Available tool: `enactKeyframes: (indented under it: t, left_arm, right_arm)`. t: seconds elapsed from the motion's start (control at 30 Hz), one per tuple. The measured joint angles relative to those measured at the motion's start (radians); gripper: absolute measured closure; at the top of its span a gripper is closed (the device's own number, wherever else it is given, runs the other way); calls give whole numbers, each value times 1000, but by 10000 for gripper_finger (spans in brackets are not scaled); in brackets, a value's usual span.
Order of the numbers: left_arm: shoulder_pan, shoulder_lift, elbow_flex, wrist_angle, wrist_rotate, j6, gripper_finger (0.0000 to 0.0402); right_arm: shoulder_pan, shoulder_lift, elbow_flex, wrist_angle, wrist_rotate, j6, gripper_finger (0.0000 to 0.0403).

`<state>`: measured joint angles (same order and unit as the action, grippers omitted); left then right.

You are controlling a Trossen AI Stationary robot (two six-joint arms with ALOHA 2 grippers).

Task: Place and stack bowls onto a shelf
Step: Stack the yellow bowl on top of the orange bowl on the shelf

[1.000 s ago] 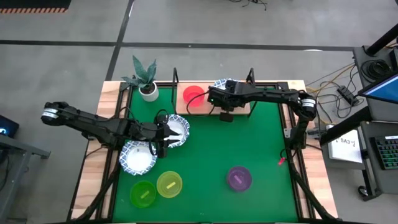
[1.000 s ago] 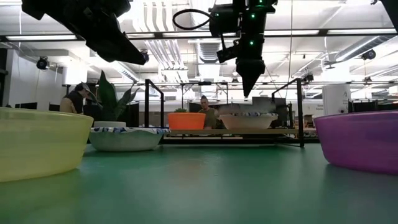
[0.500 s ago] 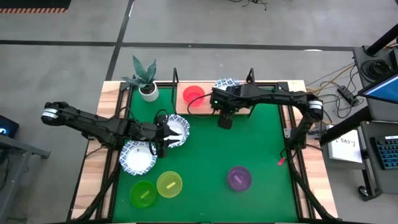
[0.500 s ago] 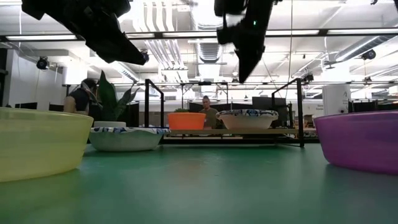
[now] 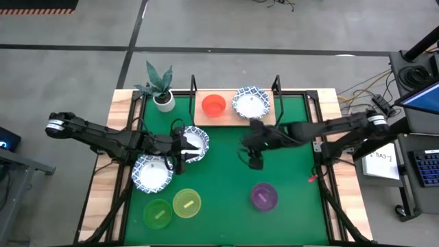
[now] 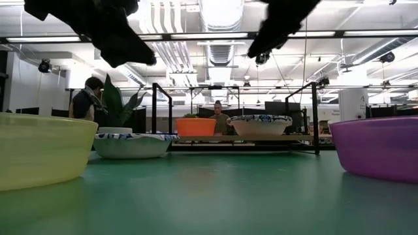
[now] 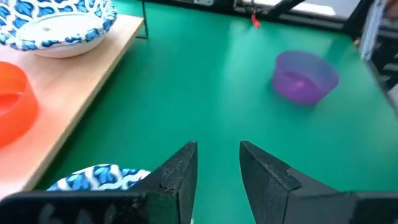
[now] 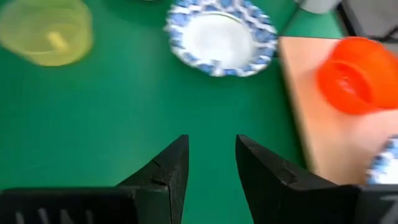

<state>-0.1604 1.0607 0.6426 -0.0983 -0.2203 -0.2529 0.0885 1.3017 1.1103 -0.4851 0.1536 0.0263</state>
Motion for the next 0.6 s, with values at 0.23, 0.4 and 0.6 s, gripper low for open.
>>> enactKeyframes:
  t: [0.23,0.4,0.6]
  left_arm:
    - [-20,0,0,59,153,-103,299]
    - [-90,41,11,77,188,-239,299]
    - [-181,182,132,-40,191,-350,301]
  right_arm:
    - [103,-129,-129,46,3,63,285]
    - [126,-209,-210,148,4,3,292]
    - [125,-291,-336,388,5,-176,300]
